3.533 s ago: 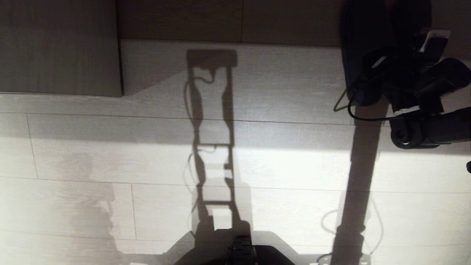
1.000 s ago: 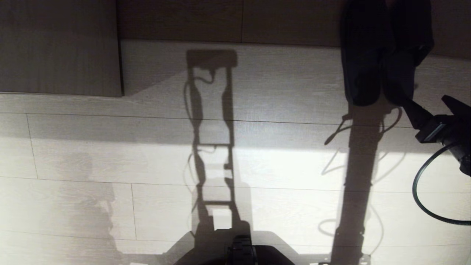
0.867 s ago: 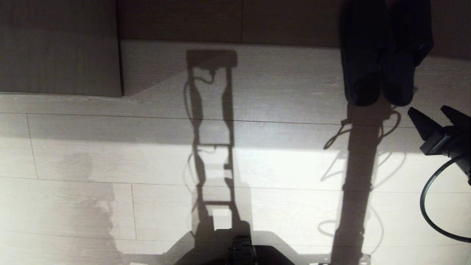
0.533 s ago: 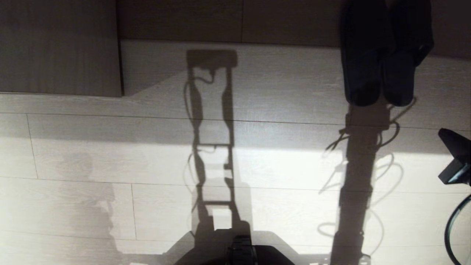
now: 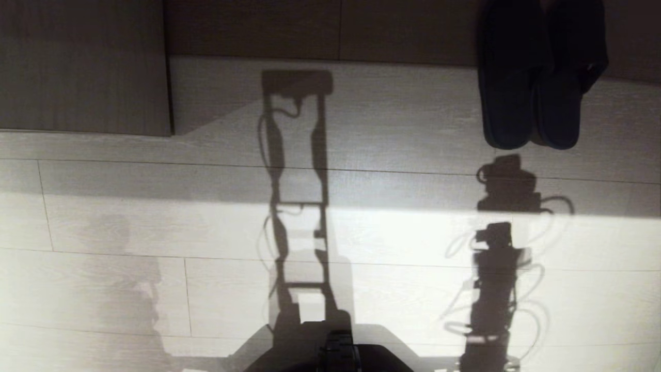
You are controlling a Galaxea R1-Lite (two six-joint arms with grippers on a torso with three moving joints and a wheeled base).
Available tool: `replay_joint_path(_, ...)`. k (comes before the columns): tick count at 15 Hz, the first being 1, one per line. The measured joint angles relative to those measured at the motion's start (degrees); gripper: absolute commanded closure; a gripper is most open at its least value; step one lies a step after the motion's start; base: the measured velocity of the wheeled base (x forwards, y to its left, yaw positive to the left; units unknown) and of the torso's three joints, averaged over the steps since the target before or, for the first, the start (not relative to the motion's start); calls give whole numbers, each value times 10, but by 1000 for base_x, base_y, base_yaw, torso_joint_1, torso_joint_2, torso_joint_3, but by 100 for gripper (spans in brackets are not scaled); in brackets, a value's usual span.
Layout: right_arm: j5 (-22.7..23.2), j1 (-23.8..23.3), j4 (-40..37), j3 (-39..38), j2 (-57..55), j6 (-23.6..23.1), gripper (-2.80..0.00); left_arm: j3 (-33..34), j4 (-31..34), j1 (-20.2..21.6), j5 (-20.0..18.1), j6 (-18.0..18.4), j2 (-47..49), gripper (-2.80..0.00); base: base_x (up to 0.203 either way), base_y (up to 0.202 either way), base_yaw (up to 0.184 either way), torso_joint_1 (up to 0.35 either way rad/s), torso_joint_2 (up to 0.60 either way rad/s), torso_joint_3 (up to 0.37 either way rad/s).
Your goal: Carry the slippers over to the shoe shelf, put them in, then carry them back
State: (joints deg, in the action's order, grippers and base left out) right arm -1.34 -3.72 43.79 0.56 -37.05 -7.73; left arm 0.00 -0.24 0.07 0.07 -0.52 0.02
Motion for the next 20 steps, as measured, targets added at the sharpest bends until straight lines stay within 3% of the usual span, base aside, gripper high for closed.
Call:
replay_joint_path(6, 10, 31, -277, -5, 220, -12, 0, 0, 0, 0, 0, 0, 0, 0, 0, 0, 0, 0, 0, 0)
replay_joint_path(10, 30, 41, -427, -4, 329, 8, 0, 0, 0, 0, 0, 0, 0, 0, 0, 0, 0, 0, 0, 0)
replay_joint_path(20, 28, 42, -439, -6, 373, 44, 0, 0, 0, 0, 0, 0, 0, 0, 0, 0, 0, 0, 0, 0)
